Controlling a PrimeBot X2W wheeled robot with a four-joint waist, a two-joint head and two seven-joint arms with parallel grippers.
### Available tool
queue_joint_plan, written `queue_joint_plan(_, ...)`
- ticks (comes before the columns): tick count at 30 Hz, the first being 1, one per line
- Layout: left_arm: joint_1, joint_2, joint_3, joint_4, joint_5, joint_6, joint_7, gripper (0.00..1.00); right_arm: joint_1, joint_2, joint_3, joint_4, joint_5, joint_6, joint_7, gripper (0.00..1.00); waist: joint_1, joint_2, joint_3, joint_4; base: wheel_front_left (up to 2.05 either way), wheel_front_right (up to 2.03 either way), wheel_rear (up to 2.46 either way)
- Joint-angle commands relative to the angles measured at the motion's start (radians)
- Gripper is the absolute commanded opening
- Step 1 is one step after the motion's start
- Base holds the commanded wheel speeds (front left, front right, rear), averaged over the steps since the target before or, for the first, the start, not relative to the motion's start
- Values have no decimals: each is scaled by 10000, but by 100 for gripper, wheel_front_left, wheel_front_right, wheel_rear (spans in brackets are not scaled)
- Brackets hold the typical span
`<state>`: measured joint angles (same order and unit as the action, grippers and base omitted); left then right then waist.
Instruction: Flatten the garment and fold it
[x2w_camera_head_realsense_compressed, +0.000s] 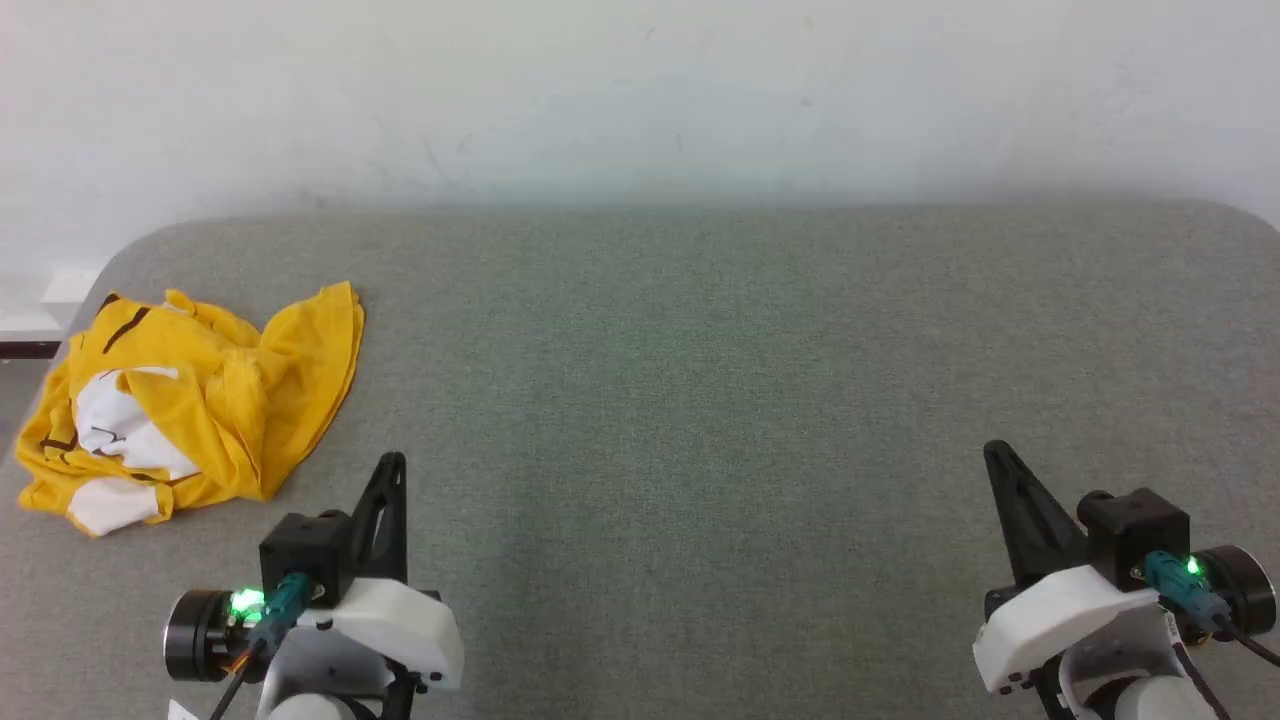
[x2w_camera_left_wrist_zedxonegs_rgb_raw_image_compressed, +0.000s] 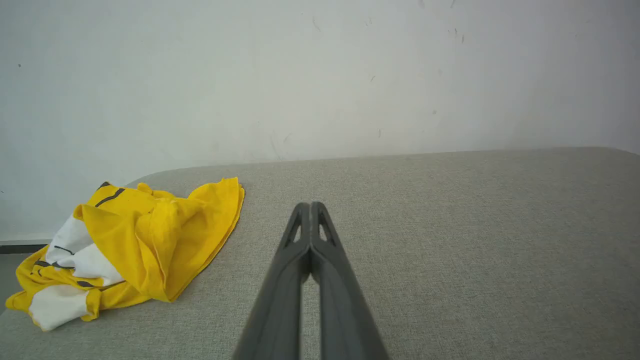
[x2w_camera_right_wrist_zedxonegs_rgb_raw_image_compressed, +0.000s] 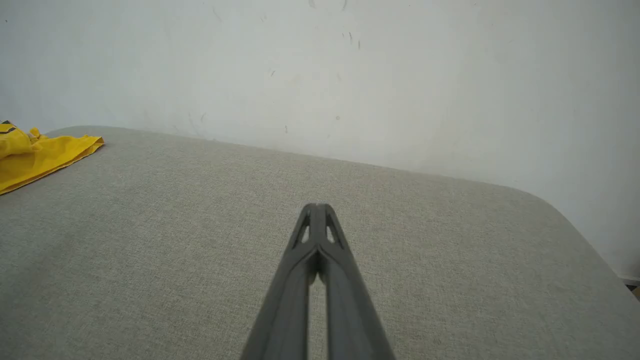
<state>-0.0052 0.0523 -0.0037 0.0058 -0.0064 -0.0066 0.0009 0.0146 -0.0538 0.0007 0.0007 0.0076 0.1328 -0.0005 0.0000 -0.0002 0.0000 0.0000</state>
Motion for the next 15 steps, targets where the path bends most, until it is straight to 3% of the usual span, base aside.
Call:
queue_joint_plan(1,52,-20,37,-58,64,66,-9,0,-146,36,-7,-7,-76,-21,5,0,0,2,0,0,0,0,0)
queue_joint_plan(15,52,-20,37,-58,64,66,-9,0,-146,36,-7,-7,-76,-21,5,0,0,2,0,0,0,0,0)
